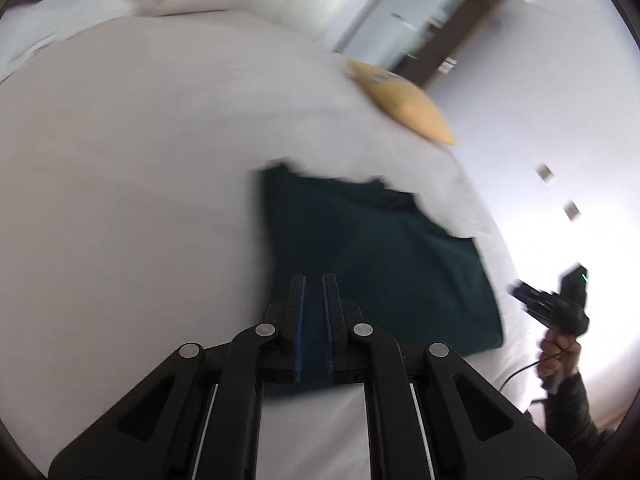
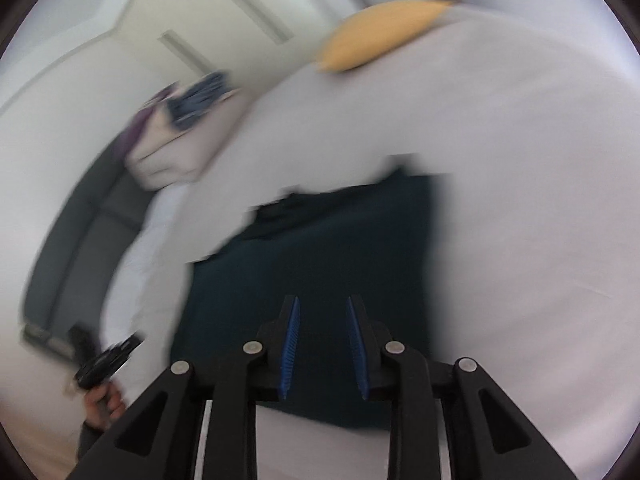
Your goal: Fold small clothes
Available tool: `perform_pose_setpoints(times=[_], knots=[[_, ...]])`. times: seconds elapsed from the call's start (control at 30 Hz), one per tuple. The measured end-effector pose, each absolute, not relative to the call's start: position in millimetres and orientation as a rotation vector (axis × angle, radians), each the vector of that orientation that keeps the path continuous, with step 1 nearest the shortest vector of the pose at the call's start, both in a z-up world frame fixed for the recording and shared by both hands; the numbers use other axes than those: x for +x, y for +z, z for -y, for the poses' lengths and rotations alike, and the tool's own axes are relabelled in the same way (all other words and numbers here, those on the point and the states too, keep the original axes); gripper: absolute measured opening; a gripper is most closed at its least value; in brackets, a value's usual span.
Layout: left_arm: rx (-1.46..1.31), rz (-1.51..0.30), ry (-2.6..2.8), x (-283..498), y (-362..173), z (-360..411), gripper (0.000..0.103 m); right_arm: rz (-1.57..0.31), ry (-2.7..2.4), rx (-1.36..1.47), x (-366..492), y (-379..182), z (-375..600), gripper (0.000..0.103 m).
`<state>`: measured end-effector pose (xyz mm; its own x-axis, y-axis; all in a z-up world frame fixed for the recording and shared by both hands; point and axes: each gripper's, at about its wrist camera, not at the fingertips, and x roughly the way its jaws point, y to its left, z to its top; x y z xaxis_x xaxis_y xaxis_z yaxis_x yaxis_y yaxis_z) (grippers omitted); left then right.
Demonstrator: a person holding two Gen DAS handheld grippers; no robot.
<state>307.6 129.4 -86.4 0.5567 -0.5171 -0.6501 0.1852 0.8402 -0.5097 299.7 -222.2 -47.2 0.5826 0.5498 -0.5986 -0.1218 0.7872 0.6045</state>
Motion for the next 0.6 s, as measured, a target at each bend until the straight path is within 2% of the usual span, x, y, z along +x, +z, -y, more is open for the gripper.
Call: perform_pose_setpoints(times=[0.17,0.33,0.37,0.4,0.5,0.6], knots=[[-0.338,-0.939,-0.523,385.4,-111.1,-33.8,0.007,-0.940,0.579,0.674,379.2,-73.8,137.3,0.028],[-0.273,-0.978,-0.470,435.7,-149.8,5.6,0.007,-1.021,0.556,0.753,419.0,-118.3,103.0,0.028],[-0.263,-0.978,-0.456,438.5,-155.3,4.9,0.007,-1.024,0.527,0.759,425.8,-126.4,107.8,0.022],[-0.263,-0.972,-0.449,439.8,-160.2,1.3,0.007,-1.014,0.505,0.783,430.6,-132.3,117.3,0.011],[-0.348,-0.942,-0.463,441.9,-174.3,-22.2,0.007,-0.948,0.459,0.852,433.5,-136.2,149.7,0.003],[-0.473,-0.920,-0.465,444.7,-184.3,-49.4,0.007,-0.881,0.310,0.897,429.6,-139.5,200.3,0.001]])
